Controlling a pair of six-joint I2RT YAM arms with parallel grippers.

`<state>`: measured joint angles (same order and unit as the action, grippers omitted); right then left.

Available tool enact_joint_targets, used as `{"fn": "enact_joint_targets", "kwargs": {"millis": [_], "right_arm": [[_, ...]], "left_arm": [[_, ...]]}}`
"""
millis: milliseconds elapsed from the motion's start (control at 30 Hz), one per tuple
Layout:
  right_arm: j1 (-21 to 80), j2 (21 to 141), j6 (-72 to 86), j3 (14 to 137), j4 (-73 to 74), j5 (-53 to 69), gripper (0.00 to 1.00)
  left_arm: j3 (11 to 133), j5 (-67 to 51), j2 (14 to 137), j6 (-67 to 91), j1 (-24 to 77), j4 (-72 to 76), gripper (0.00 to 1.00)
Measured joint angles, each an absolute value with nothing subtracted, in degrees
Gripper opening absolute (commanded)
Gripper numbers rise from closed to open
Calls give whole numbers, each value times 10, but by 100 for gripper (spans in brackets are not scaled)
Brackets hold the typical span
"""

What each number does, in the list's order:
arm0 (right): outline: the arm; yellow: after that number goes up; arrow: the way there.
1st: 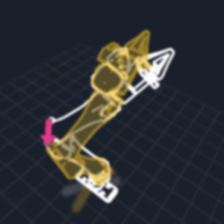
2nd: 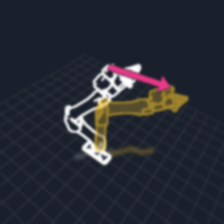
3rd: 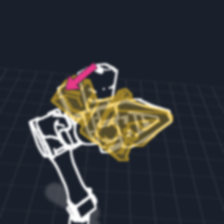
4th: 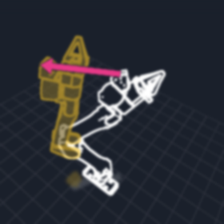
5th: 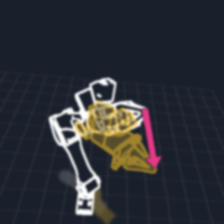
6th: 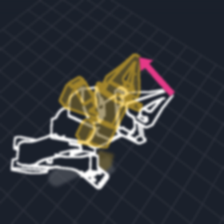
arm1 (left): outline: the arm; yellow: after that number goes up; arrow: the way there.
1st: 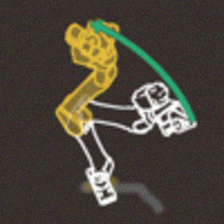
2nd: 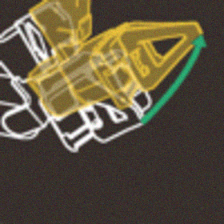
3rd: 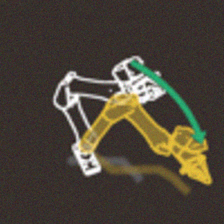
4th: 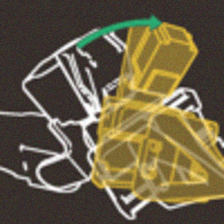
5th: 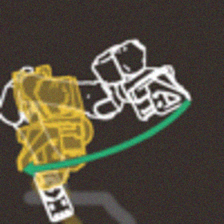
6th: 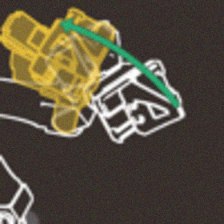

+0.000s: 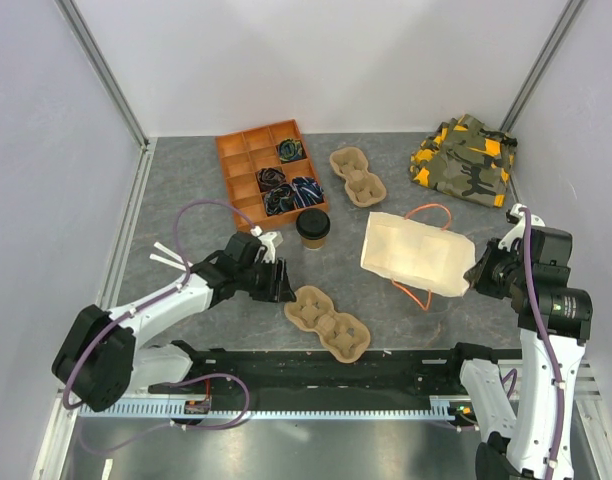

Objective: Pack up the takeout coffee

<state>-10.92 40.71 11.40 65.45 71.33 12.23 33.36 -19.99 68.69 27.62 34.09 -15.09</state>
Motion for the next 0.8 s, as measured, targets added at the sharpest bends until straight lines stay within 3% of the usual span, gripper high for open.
{"fn": "enact_joint_targets", "kwargs": {"millis": [533, 800], "right_arm": [[-110, 414, 139, 667, 744, 150, 0], [-110, 432, 148, 678, 751, 186, 0]], "left_arm": [[334, -196, 748, 303, 351, -133, 45], [340, -200, 747, 313, 357, -127, 6]]}}
